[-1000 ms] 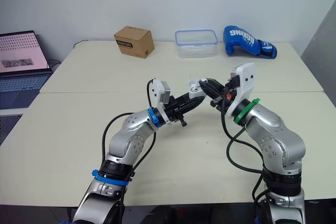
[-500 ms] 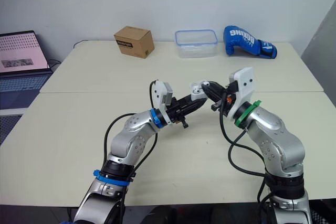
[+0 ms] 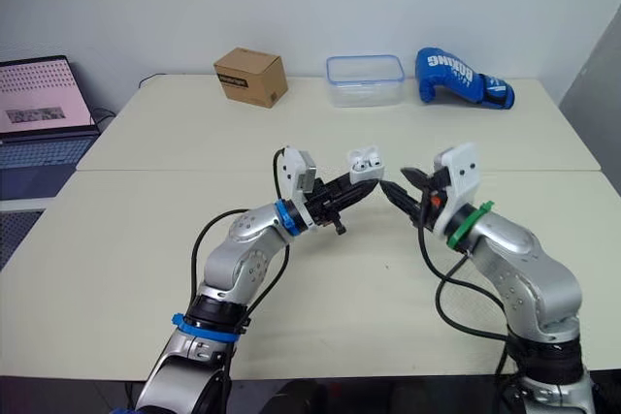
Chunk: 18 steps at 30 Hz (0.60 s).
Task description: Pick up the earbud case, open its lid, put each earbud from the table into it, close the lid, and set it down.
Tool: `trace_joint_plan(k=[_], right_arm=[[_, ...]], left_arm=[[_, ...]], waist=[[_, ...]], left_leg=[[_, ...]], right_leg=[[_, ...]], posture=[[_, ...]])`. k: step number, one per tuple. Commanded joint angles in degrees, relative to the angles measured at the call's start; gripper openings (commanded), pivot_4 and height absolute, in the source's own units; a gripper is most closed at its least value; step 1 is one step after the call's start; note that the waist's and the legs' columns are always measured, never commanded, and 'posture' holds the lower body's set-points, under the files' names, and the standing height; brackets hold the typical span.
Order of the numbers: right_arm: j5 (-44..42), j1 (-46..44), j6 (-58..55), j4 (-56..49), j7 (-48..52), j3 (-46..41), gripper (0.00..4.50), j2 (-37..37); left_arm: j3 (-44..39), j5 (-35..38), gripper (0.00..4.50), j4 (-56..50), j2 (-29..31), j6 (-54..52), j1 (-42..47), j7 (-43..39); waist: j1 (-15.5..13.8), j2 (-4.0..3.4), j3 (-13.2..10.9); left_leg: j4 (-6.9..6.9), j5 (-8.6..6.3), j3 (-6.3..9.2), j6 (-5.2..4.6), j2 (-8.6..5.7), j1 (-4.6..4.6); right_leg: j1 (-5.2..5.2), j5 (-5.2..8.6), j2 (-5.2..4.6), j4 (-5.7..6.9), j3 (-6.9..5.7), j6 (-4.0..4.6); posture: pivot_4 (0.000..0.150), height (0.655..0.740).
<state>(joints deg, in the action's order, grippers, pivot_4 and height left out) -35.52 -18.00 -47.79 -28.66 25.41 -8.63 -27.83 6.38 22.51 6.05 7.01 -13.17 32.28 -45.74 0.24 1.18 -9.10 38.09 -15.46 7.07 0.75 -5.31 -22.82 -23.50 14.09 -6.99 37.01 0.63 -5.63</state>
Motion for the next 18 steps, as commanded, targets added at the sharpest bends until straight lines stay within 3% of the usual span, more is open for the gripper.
trace_joint_plan(k=[1, 2, 5, 9, 15, 18], right_arm=[[-3.56, 0.48, -0.8, -2.83, 2.39, -4.74, 2.46, -3.48], [-3.32, 0.22, -0.74, -1.12, 3.13, -4.99, 2.46, -4.77], [1.35, -2.1, 1.47, 5.27, 4.4, -2.31, 1.59, -8.26], [2.06, -8.34, 2.13, 10.1, 6.65, 2.37, 0.06, -6.92], [-10.78, -13.3, -6.03, 6.48, 13.7, 1.88, 0.02, -5.32], [-12.72, -12.63, -8.33, 4.36, 15.04, 2.41, 0.02, -7.57]], left_arm=[[0.19, 1.34, 0.74, -3.99, 1.01, 0.22, 0.51, -2.42], [0.63, 2.15, 0.74, -5.12, 1.89, -1.14, 0.28, -3.94], [2.45, 4.2, 0.74, -8.36, 5.18, -5.25, -0.31, -9.02], [5.09, 4.45, 0.74, -10.79, 8.52, -7.53, -0.17, -13.56], [7.63, 2.13, 0.74, -9.86, 9.46, -6.31, -0.06, -15.11], [7.51, 1.13, 0.74, -8.64, 9.36, -5.34, 0.11, -14.84]], waist=[[-0.01, 0.0, 0.0], [0.04, 0.0, 0.0], [0.27, 0.0, 0.0], [0.74, -0.06, -0.01], [1.03, -0.08, -0.03], [0.78, -0.08, -0.03]], left_leg=[[0.0, 0.0, -0.01, -0.01, 0.0, 0.01], [0.0, 0.0, 0.0, -0.01, 0.0, 0.02], [-0.02, -0.01, -0.03, -0.02, 0.0, 0.06], [-0.02, -0.01, -0.1, -0.02, 0.0, 0.1], [-0.04, 0.0, -0.01, -0.01, 0.12, 0.03], [-0.01, -0.01, 0.0, -0.02, 0.07, 0.01]], right_leg=[[0.0, 0.0, 0.0, 0.01, 0.0, 0.0], [0.02, 0.0, 0.02, 0.01, -0.01, 0.0], [0.03, 0.0, 0.07, 0.02, 0.0, 0.0], [0.05, 0.0, 0.12, 0.04, 0.07, 0.0], [0.05, 0.01, 0.03, -0.06, 0.01, 0.0], [0.08, 0.01, -0.03, -0.1, -0.01, 0.0]], posture=[[0.15, 0.74], [0.15, 0.74], [0.15, 0.74], [0.15, 0.74], [0.15, 0.74], [0.15, 0.74]])
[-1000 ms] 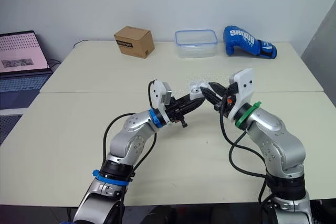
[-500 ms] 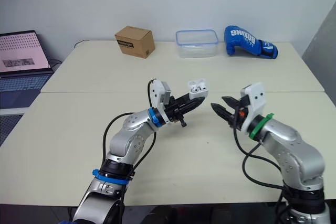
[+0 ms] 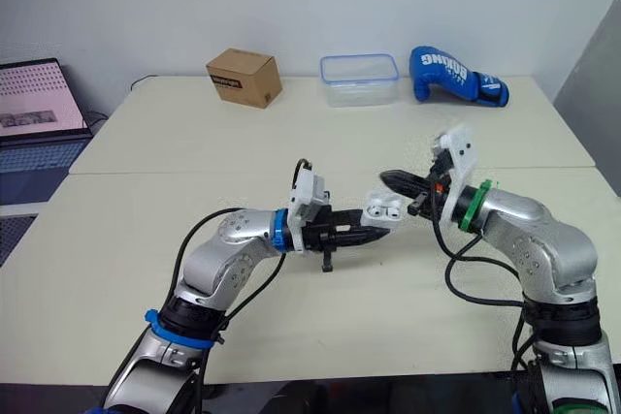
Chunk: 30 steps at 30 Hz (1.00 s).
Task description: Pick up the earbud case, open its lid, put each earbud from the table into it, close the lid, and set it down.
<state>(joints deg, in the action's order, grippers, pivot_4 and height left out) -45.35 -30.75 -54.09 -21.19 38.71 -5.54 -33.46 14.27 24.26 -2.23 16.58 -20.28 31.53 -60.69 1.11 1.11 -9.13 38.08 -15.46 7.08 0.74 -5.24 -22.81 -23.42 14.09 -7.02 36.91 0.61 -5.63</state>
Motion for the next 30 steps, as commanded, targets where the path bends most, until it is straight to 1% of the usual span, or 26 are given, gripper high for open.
trace_joint_plan(k=[1, 4, 8, 9, 11, 12, 14, 15, 18, 20, 21, 22, 23, 25, 26, 27, 29, 30], right_arm=[[-2.88, 0.71, -2.3, -3.81, 1.83, -0.26, 0.02, -2.59], [-2.73, 2.41, -2.46, -5.92, 1.44, 0.78, 0.02, -3.41], [-0.29, 3.76, -0.28, -7.03, -0.33, 1.39, 0.02, -3.08], [0.16, 3.96, 1.11, -6.95, -1.76, 0.05, 0.02, -2.1], [0.24, 4.73, 4.21, -7.11, -3.17, -3.22, 0.02, -0.8], [0.53, 6.11, 5.49, -7.6, -2.68, -4.2, 0.02, -1.18], [3.48, 10.74, 8.83, -9.12, 0.13, -3.44, 0.38, -3.81], [6.43, 13.23, 11.54, -9.47, 1.22, -2.36, 0.58, -5.34], [14.64, 18.56, 19.41, -8.42, 3.57, 0.99, 1.63, -9.09], [18.32, 21.31, 23.4, -6.8, 4.96, 2.72, 2.35, -10.27], [19.23, 22.15, 24.63, -6.2, 5.28, 3.16, 2.79, -10.2], [19.65, 22.68, 25.22, -5.75, 5.38, 3.36, 3.09, -9.89], [19.79, 23.0, 25.39, -5.09, 5.03, 3.5, 3.54, -9.13], [20.49, 23.52, 26.16, -4.03, 5.09, 3.97, 4.17, -8.28], [20.5, 23.63, 26.23, -3.79, 5.13, 4.02, 4.49, -7.97], [20.43, 23.42, 26.25, -3.49, 4.94, 3.87, 4.5, -7.57], [19.63, 22.68, 25.82, -2.94, 4.34, 3.2, 4.5, -6.46], [19.59, 22.24, 25.84, -2.54, 4.29, 3.0, 4.5, -6.21]], left_arm=[[-0.71, -0.48, 0.74, -0.11, -0.36, 1.63, 0.94, 0.39], [-1.81, -0.01, 0.74, 0.66, -0.93, 0.84, 1.48, 1.6], [-2.8, 0.99, 0.74, 1.13, -1.57, -1.25, 1.98, 2.76], [-2.84, 1.44, 0.74, 1.04, -1.47, -3.24, 1.91, 3.4], [-3.4, 3.91, 0.74, 1.15, -1.57, -10.86, 0.85, 5.51], [-3.92, 4.14, 0.74, 2.06, -2.01, -14.17, 0.2, 7.92], [-6.01, 5.0, 0.74, 4.6, -3.52, -20.75, 0.08, 13.46], [-7.14, 5.52, 0.74, 5.45, -4.28, -23.04, 0.29, 15.41], [-12.39, 9.5, 0.74, 7.66, -7.44, -31.09, 2.01, 20.99], [-14.73, 10.25, 0.74, 9.98, -9.17, -36.7, 3.24, 25.26], [-15.32, 10.19, 0.74, 10.82, -9.75, -38.89, 3.44, 26.79], [-15.62, 10.1, 0.74, 11.42, -10.17, -40.71, 3.46, 28.1], [-16.07, 10.0, 0.74, 11.83, -10.69, -42.17, 3.2, 29.46], [-17.64, 10.74, 0.74, 11.85, -11.66, -45.19, 2.58, 31.82], [-18.47, 11.3, 1.09, 11.58, -11.96, -46.49, 2.31, 32.65], [-18.78, 11.6, 1.47, 10.82, -11.73, -47.89, 1.76, 33.13], [-18.99, 11.88, 1.96, 9.1, -10.6, -50.34, 0.52, 33.55], [-19.1, 12.07, 2.29, 8.27, -9.78, -51.38, 0.02, 33.6]], waist=[[-0.14, 0.0, 0.0], [-0.14, 0.0, 0.0], [-0.13, 0.0, 0.0], [-0.13, 0.0, 0.0], [-0.12, 0.0, 0.0], [-0.12, 0.0, 0.0], [-0.58, 0.0, 0.0], [-0.65, 0.02, 0.0], [-0.73, 0.02, -0.01], [-0.74, 0.03, -0.01], [-0.75, 0.03, -0.01], [-0.76, 0.03, 0.0], [-0.67, 0.03, 0.0], [-0.56, 0.03, -0.01], [-0.58, 0.03, 0.0], [-0.59, 0.03, 0.0], [-0.58, 0.02, 0.0], [-0.56, 0.02, 0.0]], left_leg=[[0.01, 0.0, 0.0, 0.0, 0.0, 0.0], [0.01, -0.01, 0.0, -0.02, 0.01, 0.02], [0.0, -0.01, 0.0, -0.01, 0.02, 0.03], [0.0, -0.01, 0.0, -0.01, 0.02, 0.03], [0.0, 0.0, 0.01, -0.01, 0.02, 0.02], [0.0, 0.0, 0.01, -0.01, 0.01, 0.02], [0.02, 0.0, 0.02, -0.01, -0.01, 0.02], [0.03, -0.01, 0.05, -0.02, -0.03, 0.02], [0.05, -0.01, 0.02, -0.02, -0.08, 0.03], [0.06, 0.0, 0.02, -0.01, -0.08, 0.06], [0.06, 0.0, 0.01, -0.01, -0.07, 0.07], [0.06, 0.0, 0.02, 0.0, -0.07, 0.1], [0.06, 0.01, 0.02, 0.0, -0.07, 0.12], [0.03, 0.01, -0.03, 0.01, -0.05, 0.17], [0.01, 0.01, -0.03, 0.02, -0.03, 0.18], [0.01, 0.01, -0.02, 0.02, 0.0, 0.17], [0.01, 0.01, -0.03, 0.03, 0.01, 0.19], [-0.01, 0.01, -0.05, 0.03, 0.01, 0.22]], right_leg=[[0.0, 0.0, -0.01, 0.01, 0.0, 0.0], [-0.01, 0.0, 0.0, 0.05, 0.0, 0.0], [-0.01, 0.0, 0.02, 0.07, 0.0, -0.01], [-0.01, 0.0, 0.02, 0.07, 0.0, -0.01], [-0.01, 0.0, 0.02, 0.07, -0.02, -0.01], [-0.01, 0.0, 0.01, 0.07, -0.01, -0.01], [0.0, 0.01, 0.0, 0.07, -0.01, -0.02], [0.03, 0.02, 0.0, 0.05, -0.04, -0.04], [0.02, 0.03, 0.03, 0.08, -0.06, -0.05], [0.02, 0.03, 0.06, 0.15, -0.05, -0.05], [0.03, 0.03, 0.08, 0.15, -0.05, -0.05], [0.05, 0.03, 0.08, 0.16, -0.05, -0.05], [0.08, 0.03, 0.08, 0.15, -0.04, -0.05], [0.09, 0.03, 0.08, 0.14, 0.02, -0.05], [0.08, 0.03, 0.08, 0.14, 0.03, -0.05], [0.08, 0.03, 0.08, 0.14, 0.03, -0.05], [0.09, 0.03, 0.08, 0.13, 0.05, -0.05], [0.09, 0.03, 0.08, 0.13, 0.08, -0.05]], posture=[[0.15, 0.74], [0.15, 0.74], [0.15, 0.74], [0.15, 0.74], [0.15, 0.74], [0.15, 0.74], [0.15, 0.74], [0.15, 0.74], [0.15, 0.74], [0.15, 0.74], [0.15, 0.74], [0.15, 0.74], [0.15, 0.74], [0.15, 0.74], [0.15, 0.74], [0.15, 0.74], [0.15, 0.74], [0.15, 0.74]])
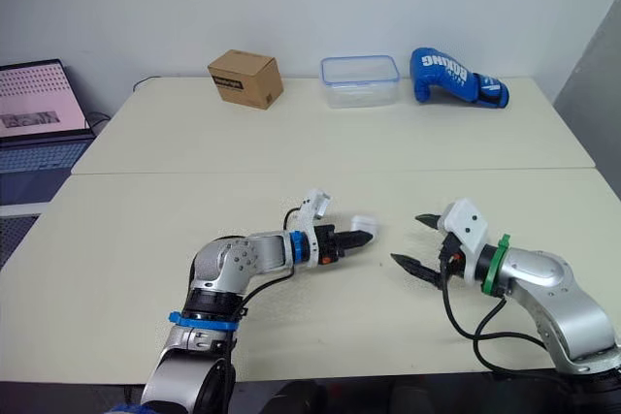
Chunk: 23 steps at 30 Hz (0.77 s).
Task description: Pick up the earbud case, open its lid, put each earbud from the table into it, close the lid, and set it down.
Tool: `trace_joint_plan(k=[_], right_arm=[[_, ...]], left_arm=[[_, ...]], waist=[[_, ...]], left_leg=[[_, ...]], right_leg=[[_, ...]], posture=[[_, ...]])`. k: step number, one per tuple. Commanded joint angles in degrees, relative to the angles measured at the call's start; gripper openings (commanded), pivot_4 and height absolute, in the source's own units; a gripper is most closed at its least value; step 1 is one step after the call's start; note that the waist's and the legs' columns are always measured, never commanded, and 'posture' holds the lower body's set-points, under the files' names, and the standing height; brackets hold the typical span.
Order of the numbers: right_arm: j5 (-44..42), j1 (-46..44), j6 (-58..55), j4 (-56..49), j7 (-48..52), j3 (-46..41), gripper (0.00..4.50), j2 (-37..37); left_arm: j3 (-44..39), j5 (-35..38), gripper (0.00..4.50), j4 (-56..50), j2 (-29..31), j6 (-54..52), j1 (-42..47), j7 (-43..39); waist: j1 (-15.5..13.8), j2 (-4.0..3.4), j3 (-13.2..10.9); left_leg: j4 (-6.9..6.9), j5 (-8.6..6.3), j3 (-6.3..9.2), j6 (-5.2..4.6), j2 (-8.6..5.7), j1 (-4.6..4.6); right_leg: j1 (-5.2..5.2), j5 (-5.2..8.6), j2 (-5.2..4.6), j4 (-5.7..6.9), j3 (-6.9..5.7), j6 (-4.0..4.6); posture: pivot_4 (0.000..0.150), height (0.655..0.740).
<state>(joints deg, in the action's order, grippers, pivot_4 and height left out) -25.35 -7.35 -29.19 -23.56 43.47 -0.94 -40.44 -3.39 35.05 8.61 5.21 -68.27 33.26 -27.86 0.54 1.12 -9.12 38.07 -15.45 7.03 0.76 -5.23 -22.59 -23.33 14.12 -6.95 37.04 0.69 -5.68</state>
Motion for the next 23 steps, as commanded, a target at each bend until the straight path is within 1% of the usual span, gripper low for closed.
trace_joint_plan(k=[1, 3, 4, 7, 8, 9, 10, 11, 12, 13, 15, 17, 19, 22, 23], right_arm=[[-0.24, -1.67, 0.96, 0.28, -0.43, -1.65, 4.5, 0.89], [0.04, -2.46, 1.12, 1.07, -0.06, -1.91, 4.5, 0.79], [0.13, -2.61, 1.31, 1.36, 0.25, -2.06, 4.5, 0.61], [0.52, -2.17, 2.07, 1.95, 1.66, -2.31, 4.5, -0.49], [0.5, -1.92, 2.24, 2.14, 2.04, -2.48, 4.5, -0.84], [0.54, -1.66, 2.5, 2.35, 2.4, -2.77, 4.5, -1.34], [0.31, -1.3, 2.43, 2.53, 2.8, -3.27, 4.5, -1.84], [-0.09, -0.89, 2.3, 2.64, 3.15, -3.83, 4.5, -2.28], [-1.29, -0.26, 1.6, 2.63, 3.79, -4.7, 4.5, -2.6], [-2.23, 0.29, 1.18, 2.58, 4.34, -5.48, 4.5, -2.79], [-3.65, 1.38, 1.23, 2.42, 5.32, -7.47, 4.5, -3.04], [-5.24, 1.96, 0.17, 1.83, 5.86, -9.24, 4.5, -3.29], [-5.44, 2.23, -0.86, 1.14, 6.31, -9.5, 4.5, -4.28], [-6.06, 1.63, -2.06, 0.2, 5.84, -8.99, 4.5, -4.44], [-6.13, 1.2, -2.24, 0.02, 5.46, -8.69, 4.5, -4.25]], left_arm=[[-1.3, 1.47, 2.6, -3.57, 3.05, -4.31, -2.26, 0.33], [-1.06, 1.8, 3.2, -5.78, 6.93, -5.68, -3.56, -0.93], [-0.24, 1.6, 3.49, -6.89, 9.89, -5.65, -4.39, -2.24], [2.21, 0.23, 4.36, -8.23, 20.23, -2.88, -6.88, -7.92], [3.63, -0.98, 4.48, -8.2, 23.84, -0.36, -7.66, -10.32], [4.96, -2.69, 4.48, -7.6, 27.78, 3.39, -8.42, -12.99], [5.92, -5.45, 4.48, -6.41, 31.25, 9.82, -9.11, -15.4], [6.3, -8.12, 4.48, -4.92, 33.71, 17.41, -9.52, -17.52], [6.3, -11.88, 4.48, -3.28, 35.68, 29.39, -9.82, -19.82], [6.02, -14.39, 4.48, -1.95, 36.6, 38.79, -9.86, -21.54], [5.93, -18.37, 4.48, 0.57, 37.48, 52.67, -8.62, -23.58], [4.7, -20.65, 4.48, 3.41, 35.71, 61.75, -6.6, -21.87], [3.69, -21.83, 4.48, 4.95, 33.58, 66.53, -5.58, -19.86], [3.6, -23.38, 4.48, 6.81, 31.73, 70.8, -4.92, -18.93], [3.46, -23.12, 4.48, 6.81, 31.26, 70.46, -4.88, -18.92]], waist=[[0.02, -0.01, 0.0], [0.17, -0.02, 0.01], [0.3, -0.04, 0.02], [0.89, -0.07, 0.05], [1.14, -0.1, 0.07], [1.34, -0.13, 0.08], [1.36, -0.14, 0.09], [1.34, -0.18, 0.11], [1.27, -0.2, 0.11], [1.15, -0.21, 0.09], [0.64, -0.18, 0.06], [-0.38, -0.14, 0.04], [-1.47, -0.11, 0.03], [-1.66, -0.11, 0.03], [-1.66, -0.11, 0.03]], left_leg=[[-0.02, 0.0, -0.02, 0.0, 0.01, 0.02], [-0.02, 0.0, -0.05, 0.0, 0.02, 0.04], [-0.05, 0.0, -0.06, 0.0, 0.02, 0.08], [-0.13, -0.01, -0.11, 0.01, 0.02, 0.18], [-0.17, -0.02, -0.13, 0.02, 0.03, 0.23], [-0.19, -0.02, -0.14, 0.03, 0.03, 0.26], [-0.25, -0.04, -0.18, 0.03, 0.05, 0.38], [-0.29, -0.05, -0.23, 0.03, 0.08, 0.47], [-0.33, -0.06, -0.25, 0.01, 0.11, 0.56], [-0.34, -0.06, -0.26, 0.0, 0.26, 0.57], [-0.34, -0.08, -0.51, 0.03, 0.68, 0.51], [-0.26, -0.1, -0.58, 0.06, 0.68, 0.43], [-0.16, -0.1, -0.55, 0.06, 0.63, 0.25], [-0.11, -0.11, -0.59, 0.04, 0.6, 0.19], [-0.12, -0.12, -0.6, 0.03, 0.62, 0.19]], right_leg=[[0.0, 0.0, 0.0, 0.0, 0.02, 0.0], [0.0, 0.0, 0.02, 0.0, 0.05, 0.01], [0.01, 0.0, 0.03, 0.02, 0.08, 0.01], [0.04, 0.02, 0.14, 0.01, 0.13, 0.04], [0.06, 0.03, 0.18, 0.02, 0.14, 0.07], [0.05, 0.04, 0.24, 0.02, 0.16, 0.1], [0.08, 0.05, 0.27, 0.05, 0.21, 0.13], [0.1, 0.06, 0.29, 0.05, 0.24, 0.15], [0.15, 0.07, 0.3, 0.05, 0.25, 0.19], [0.16, 0.08, 0.3, 0.05, 0.25, 0.22], [0.14, 0.02, 0.36, -0.06, 0.24, 0.34], [0.14, 0.01, 0.33, -0.15, 0.25, 0.33], [0.12, -0.01, 0.27, -0.2, 0.18, 0.29], [0.08, -0.03, 0.25, -0.19, 0.21, 0.25], [0.07, -0.03, 0.26, -0.16, 0.2, 0.25]], posture=[[0.15, 0.74], [0.15, 0.74], [0.15, 0.74], [0.15, 0.74], [0.15, 0.74], [0.15, 0.74], [0.15, 0.74], [0.15, 0.74], [0.15, 0.74], [0.15, 0.74], [0.15, 0.74], [0.15, 0.74], [0.15, 0.74], [0.15, 0.74], [0.15, 0.74]])
